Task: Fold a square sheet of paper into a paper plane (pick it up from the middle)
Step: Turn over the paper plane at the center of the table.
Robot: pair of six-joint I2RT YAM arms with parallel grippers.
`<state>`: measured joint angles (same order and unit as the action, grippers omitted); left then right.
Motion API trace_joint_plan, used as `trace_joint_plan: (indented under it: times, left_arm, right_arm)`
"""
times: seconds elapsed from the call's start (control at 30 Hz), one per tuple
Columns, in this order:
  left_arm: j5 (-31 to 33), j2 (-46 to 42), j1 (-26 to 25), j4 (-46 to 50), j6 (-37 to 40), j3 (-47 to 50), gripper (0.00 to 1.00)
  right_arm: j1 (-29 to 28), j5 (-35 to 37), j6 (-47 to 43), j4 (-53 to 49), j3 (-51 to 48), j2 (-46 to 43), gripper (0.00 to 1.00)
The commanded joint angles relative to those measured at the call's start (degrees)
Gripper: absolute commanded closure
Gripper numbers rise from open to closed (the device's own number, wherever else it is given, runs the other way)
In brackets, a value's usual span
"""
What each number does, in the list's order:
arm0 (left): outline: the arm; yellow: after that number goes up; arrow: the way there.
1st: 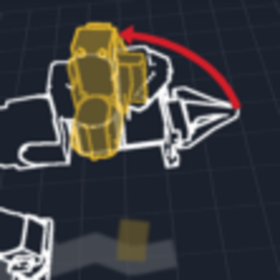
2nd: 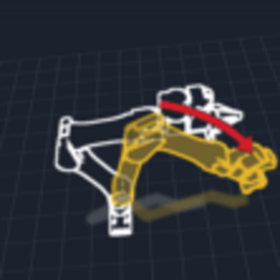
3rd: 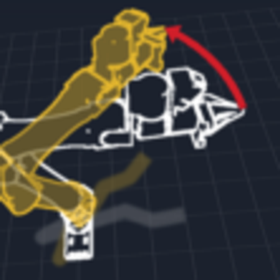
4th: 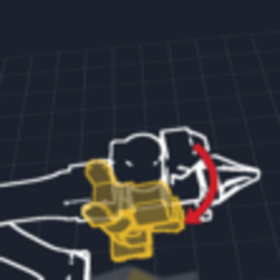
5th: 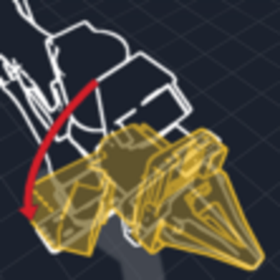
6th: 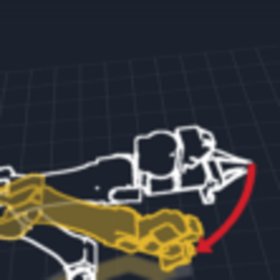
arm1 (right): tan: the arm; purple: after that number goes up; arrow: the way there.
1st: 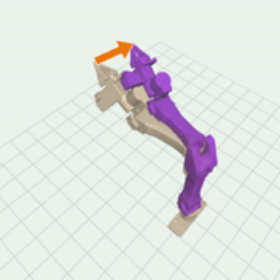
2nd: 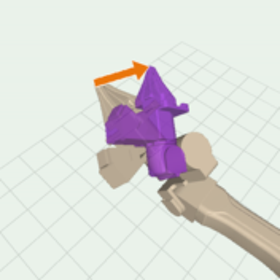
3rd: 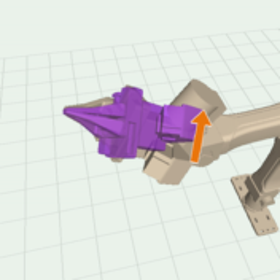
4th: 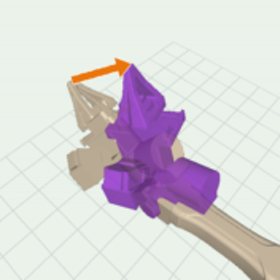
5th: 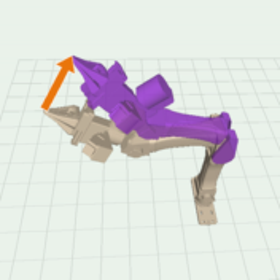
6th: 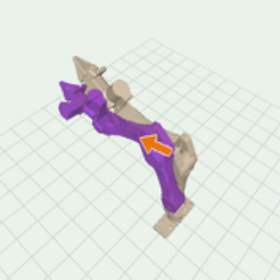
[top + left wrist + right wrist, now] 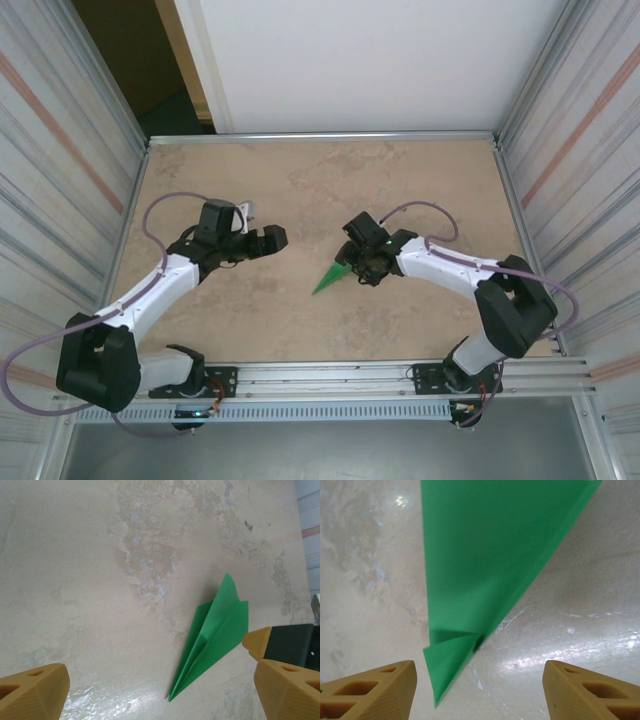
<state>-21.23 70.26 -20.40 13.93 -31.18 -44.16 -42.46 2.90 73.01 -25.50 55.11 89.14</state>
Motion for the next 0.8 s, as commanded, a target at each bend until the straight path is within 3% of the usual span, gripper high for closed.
trace_joint_plan:
  times: [0.0,0.3,0.47,0.63,0.77]
  left_arm:
    - [0.6,-1.2,0.5,1.3,2.0,1.1,0.03]
    - [-1.5,-2.1,0.5,-0.8,1.0,2.0,0.02]
    - [-1.1,-2.3,0.5,-0.9,0.4,2.4,0.02]
    - [-0.2,-2.7,1.9,-1.0,-1.6,3.2,0.02]
    - [-3.6,-2.5,6.7,-3.7,-4.5,4.7,0.02]
  right_arm:
    - [-1.0,5.1,8.2,-5.0,3.2,2.5,0.36]
    - [-1.0,6.3,10.7,-3.7,3.3,6.0,0.56]
    - [-1.0,7.4,9.3,-2.8,3.5,5.2,0.81]
    - [-0.7,8.5,2.3,-2.9,6.5,3.5,0.95]
    - [0.2,4.8,-8.7,0.2,9.0,1.7,1.00]
